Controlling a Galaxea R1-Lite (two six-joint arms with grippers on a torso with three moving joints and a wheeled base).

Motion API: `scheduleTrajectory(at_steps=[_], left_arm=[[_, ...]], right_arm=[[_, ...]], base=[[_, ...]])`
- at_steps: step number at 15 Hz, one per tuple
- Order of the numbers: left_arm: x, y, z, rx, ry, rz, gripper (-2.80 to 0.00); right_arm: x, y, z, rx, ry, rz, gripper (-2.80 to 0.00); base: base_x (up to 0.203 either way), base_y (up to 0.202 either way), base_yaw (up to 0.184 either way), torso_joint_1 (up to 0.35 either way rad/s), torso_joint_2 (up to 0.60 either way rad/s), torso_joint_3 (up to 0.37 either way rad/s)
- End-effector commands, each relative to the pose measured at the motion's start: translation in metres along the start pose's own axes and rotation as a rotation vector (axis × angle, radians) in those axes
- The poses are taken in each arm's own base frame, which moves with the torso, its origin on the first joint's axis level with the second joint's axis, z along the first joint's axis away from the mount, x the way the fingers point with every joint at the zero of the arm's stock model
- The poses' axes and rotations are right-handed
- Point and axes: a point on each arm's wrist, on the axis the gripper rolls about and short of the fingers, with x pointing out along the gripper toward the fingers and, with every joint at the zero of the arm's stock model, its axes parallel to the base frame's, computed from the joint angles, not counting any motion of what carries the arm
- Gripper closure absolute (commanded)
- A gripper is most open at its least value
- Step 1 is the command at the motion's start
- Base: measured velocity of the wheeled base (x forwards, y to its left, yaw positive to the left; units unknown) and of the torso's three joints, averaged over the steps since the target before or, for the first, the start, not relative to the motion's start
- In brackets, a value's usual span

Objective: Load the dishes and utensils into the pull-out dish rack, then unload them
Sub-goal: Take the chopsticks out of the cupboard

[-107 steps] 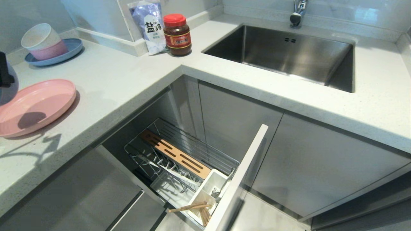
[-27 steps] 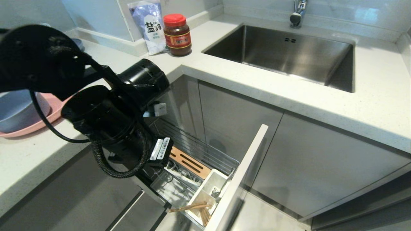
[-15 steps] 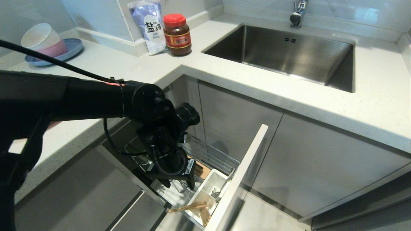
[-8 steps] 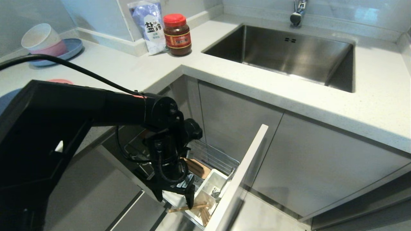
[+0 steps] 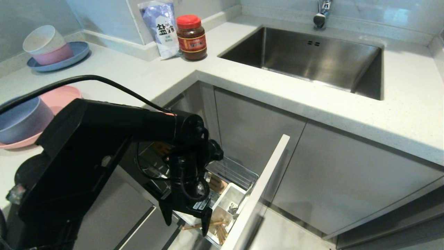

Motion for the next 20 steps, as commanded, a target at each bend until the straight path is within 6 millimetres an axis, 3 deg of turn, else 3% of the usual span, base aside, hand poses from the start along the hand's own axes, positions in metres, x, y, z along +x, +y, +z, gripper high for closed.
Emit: scheduleTrajectory(at_steps=[1,10,20], left_arm=[[0.012,-0.001,0.008,-0.006,0.041,0.035,-2.8],[0.033,-0.007,0.021,-0.009,0.116,0.064,-2.8],[0.039,-0.016,0.028,-0.041,0.112,0.069,-2.8]], right_arm=[[0.0,0.0,0.0,0.0,-0.003,-0.001,0.0],[0.0,0.0,0.0,0.0,-0.003,-0.001,0.0],[0.0,0.0,0.0,0.0,-0.003,0.0,0.0]], base=[[0.0,0.0,0.0,0.0,0.0,0.0],[0.0,0.0,0.0,0.0,0.0,0.0],[0.0,0.0,0.0,0.0,0.0,0.0]])
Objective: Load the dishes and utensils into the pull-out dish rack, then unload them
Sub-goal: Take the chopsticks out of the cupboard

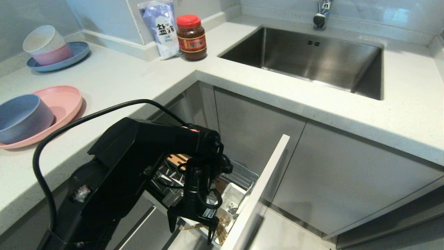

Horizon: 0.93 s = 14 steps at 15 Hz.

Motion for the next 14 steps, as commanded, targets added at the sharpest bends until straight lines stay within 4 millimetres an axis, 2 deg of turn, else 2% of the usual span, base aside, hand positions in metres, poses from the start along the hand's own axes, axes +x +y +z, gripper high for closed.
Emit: scheduleTrajectory(at_steps=[1,5,6,7,14], left_arm=[[0.0028,-0.0018,0.0011,-0.006,0.011,0.005,-2.8],[0.003,-0.004,0.0039,-0.025,-0.019,-0.006,-2.8],[0.0029,-0.0044,0.0052,-0.027,-0.031,-0.01,-2.09],[0.0032,-0.0046,0.0055,-0.028,-0.031,-0.01,0.0],[0.0019,-0.0091,0.0048,-0.034,-0.048,-0.014,0.0]], right_arm=[[-0.0001,0.0,-0.0004,0.0,-0.002,0.001,0.0],[-0.0002,0.0,-0.0005,0.0,-0.002,0.0,0.0],[-0.0002,0.0,-0.0005,0.0,-0.002,0.0,0.0],[-0.0002,0.0,-0.0006,0.0,-0.002,0.001,0.0],[-0.0002,0.0,-0.0005,0.0,-0.003,0.0,0.0]], base=[[0.0,0.0,0.0,0.0,0.0,0.0],[0.0,0.0,0.0,0.0,0.0,0.0],[0.0,0.0,0.0,0.0,0.0,0.0],[0.0,0.0,0.0,0.0,0.0,0.0],[0.0,0.0,0.0,0.0,0.0,0.0]])
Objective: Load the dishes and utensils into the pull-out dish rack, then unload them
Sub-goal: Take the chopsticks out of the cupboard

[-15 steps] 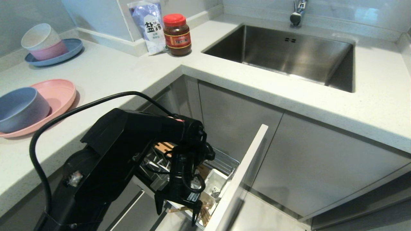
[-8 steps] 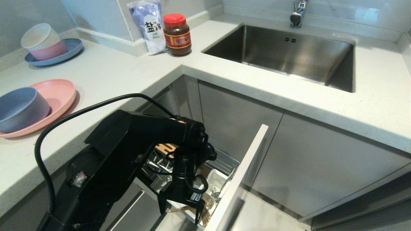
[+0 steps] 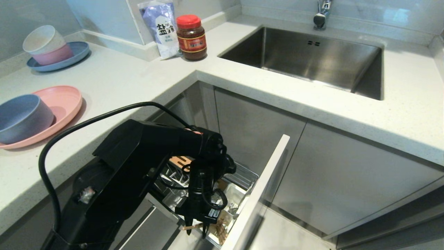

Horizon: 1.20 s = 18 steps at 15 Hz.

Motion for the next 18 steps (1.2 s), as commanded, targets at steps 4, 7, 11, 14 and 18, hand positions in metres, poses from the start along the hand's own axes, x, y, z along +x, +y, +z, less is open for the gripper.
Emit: scheduleTrajectory(at_steps=[4,7,11,14,18], left_arm=[[-0.004,-0.004,-0.004,-0.009,-0.008,-0.002,0.0],[-0.004,-0.004,-0.004,-0.008,-0.006,-0.003,0.0],[-0.017,-0.003,-0.016,0.004,-0.007,-0.026,0.0],[-0.039,0.002,-0.035,0.024,-0.036,-0.058,0.0],[-0.06,0.01,-0.058,0.076,-0.037,-0.078,0.0]], right_arm=[[0.0,0.0,0.0,0.0,-0.003,-0.001,0.0],[0.0,0.0,0.0,0.0,-0.003,0.001,0.0],[0.0,0.0,0.0,0.0,-0.003,0.0,0.0],[0.0,0.0,0.0,0.0,-0.003,0.0,0.0],[0.0,0.0,0.0,0.0,-0.002,0.0,0.0]], base=[[0.0,0.0,0.0,0.0,0.0,0.0],[0.0,0.0,0.0,0.0,0.0,0.0],[0.0,0.0,0.0,0.0,0.0,0.0],[0.0,0.0,0.0,0.0,0.0,0.0],[0.0,0.0,0.0,0.0,0.0,0.0]])
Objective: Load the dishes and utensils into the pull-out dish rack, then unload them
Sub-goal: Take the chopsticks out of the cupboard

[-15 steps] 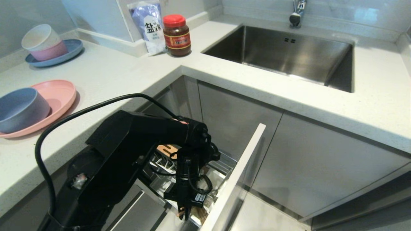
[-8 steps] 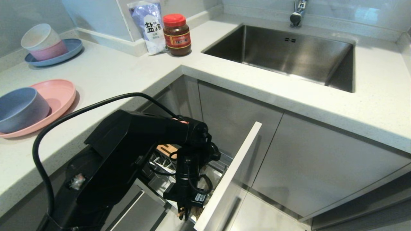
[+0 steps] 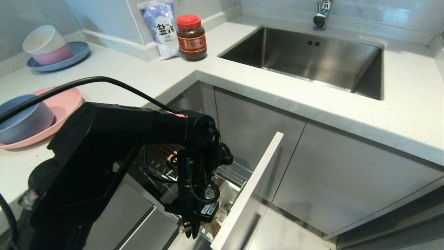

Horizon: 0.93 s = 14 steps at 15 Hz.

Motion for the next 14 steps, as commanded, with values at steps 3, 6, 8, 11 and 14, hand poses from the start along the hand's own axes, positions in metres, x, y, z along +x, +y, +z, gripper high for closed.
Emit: scheduleTrajectory(at_steps=[3,6,8,11,14], left_arm=[[-0.025,0.005,-0.025,0.023,-0.052,-0.017,0.0],[-0.034,0.006,-0.037,0.035,-0.076,-0.023,0.0],[-0.037,0.007,-0.043,0.037,-0.084,-0.025,0.0],[-0.053,0.009,-0.066,0.057,-0.136,-0.036,0.0],[-0.066,0.013,-0.085,0.073,-0.189,-0.033,0.0]], right_arm=[[0.0,0.0,0.0,0.0,-0.003,0.0,0.0],[0.0,0.0,-0.001,0.0,-0.002,0.0,0.0],[0.0,0.0,0.0,0.0,-0.003,0.0,0.0],[0.0,0.0,0.0,0.0,-0.003,0.001,0.0],[0.0,0.0,-0.001,0.0,-0.002,0.001,0.0]], base=[[0.0,0.0,0.0,0.0,0.0,0.0],[0.0,0.0,0.0,0.0,0.0,0.0],[0.0,0.0,0.0,0.0,0.0,0.0],[0.0,0.0,0.0,0.0,0.0,0.0],[0.0,0.0,0.0,0.0,0.0,0.0]])
